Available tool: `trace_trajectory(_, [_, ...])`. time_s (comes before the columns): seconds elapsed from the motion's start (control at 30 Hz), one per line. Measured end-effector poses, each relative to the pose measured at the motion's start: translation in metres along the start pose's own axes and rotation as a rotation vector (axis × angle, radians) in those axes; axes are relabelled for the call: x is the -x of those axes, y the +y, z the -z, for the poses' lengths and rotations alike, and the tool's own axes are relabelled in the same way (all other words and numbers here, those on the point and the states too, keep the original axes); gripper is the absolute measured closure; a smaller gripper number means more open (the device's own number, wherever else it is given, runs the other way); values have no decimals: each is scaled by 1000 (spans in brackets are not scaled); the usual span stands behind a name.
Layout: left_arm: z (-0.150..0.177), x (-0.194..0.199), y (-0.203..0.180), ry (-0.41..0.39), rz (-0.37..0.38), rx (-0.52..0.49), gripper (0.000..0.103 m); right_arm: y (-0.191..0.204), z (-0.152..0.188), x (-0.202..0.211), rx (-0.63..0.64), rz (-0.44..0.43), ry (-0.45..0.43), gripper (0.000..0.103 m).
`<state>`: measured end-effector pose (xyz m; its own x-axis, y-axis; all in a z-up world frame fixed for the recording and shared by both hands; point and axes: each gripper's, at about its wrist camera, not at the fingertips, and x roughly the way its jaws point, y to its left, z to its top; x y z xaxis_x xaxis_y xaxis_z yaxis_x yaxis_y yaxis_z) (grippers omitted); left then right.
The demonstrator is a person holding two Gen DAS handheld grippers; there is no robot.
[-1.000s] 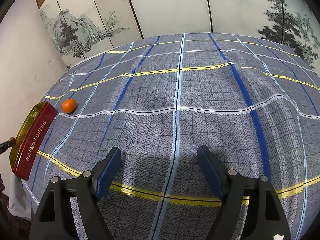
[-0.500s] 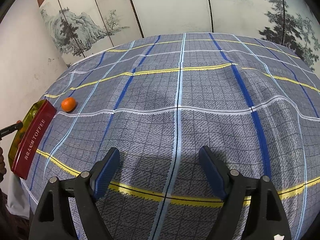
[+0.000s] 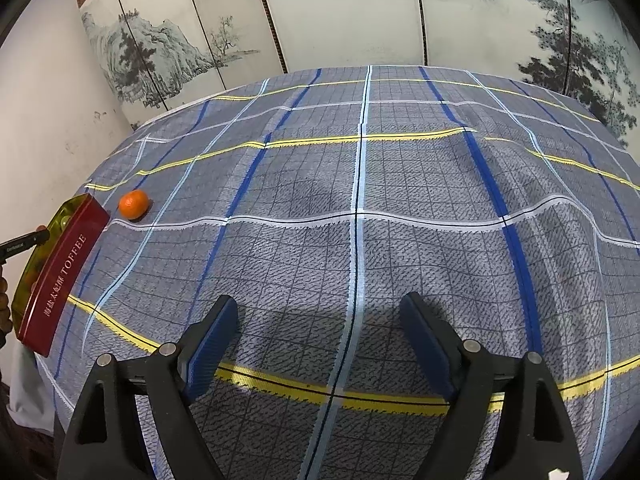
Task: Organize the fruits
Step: 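Lift the red tomato with the left tool and carry it over the tin, then lower the red tomato into the tin and open the left tool, then move the right tool to the last orange tangerine and grasp it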
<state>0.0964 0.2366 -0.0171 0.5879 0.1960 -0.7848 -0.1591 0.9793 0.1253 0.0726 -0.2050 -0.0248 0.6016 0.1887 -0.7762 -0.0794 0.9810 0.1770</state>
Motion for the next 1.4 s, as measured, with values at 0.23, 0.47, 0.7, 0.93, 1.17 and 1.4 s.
trace_trajectory(0.23, [-1,-5,1,13,-3,6,70,1,0,-1,5,6,3,20])
trace_trajectory(0.47, [-2,2,3,-24,1,9,32,3,0,-2,13,13,6,19])
trace_trajectory(0.7, [0,19,-2,-73,-9,-10,29,3,0,-2,13,14,6,19])
trace_trajectory(0.93, [12,41,-1,-87,26,32,29,5,-1,-5,22,33,11,19])
trace_trajectory(1.17, [28,67,2,-111,67,83,27,10,0,-8,48,68,22,17])
trace_trajectory(1.4, [46,86,6,-134,66,97,25,19,0,-12,105,123,46,13])
